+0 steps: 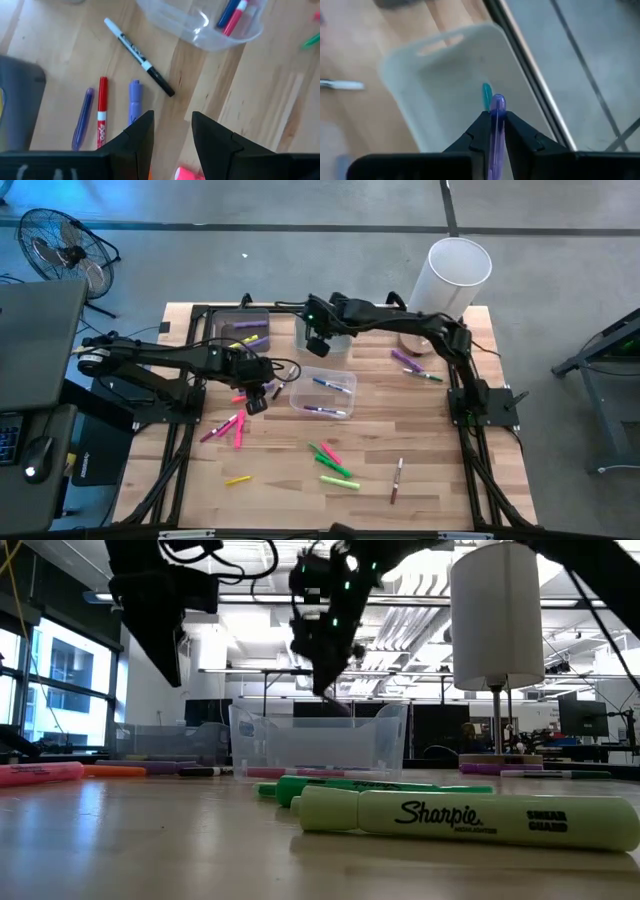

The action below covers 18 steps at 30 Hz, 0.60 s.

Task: Pick & Place Markers
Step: Put the right purple pen into the gray bin, then put the pink highlighter into the black bin

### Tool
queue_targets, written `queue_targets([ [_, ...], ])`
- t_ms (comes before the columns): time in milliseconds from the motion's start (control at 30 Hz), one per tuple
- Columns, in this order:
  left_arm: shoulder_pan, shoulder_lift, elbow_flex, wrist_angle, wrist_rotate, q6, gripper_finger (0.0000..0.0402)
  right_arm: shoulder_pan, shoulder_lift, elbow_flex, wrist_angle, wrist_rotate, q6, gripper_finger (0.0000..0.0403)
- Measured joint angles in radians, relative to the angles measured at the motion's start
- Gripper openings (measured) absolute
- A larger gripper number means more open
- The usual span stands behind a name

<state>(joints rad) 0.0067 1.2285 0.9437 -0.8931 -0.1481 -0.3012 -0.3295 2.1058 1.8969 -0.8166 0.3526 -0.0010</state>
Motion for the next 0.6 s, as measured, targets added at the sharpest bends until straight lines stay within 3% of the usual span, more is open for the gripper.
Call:
queue_targets([
  [333,0.0,0.0,-0.023,0.007,-0.013,0.009,0.0129,-0.046,0.052,-0.04,-0.029,-0.076,0.052,0.0086],
  [600,0.001,0.0,-0.023,0.005,-0.09,-0.037,0.0129,-0.038,-0.082,-0.041,-0.29,-0.124,0.133,0.0102],
])
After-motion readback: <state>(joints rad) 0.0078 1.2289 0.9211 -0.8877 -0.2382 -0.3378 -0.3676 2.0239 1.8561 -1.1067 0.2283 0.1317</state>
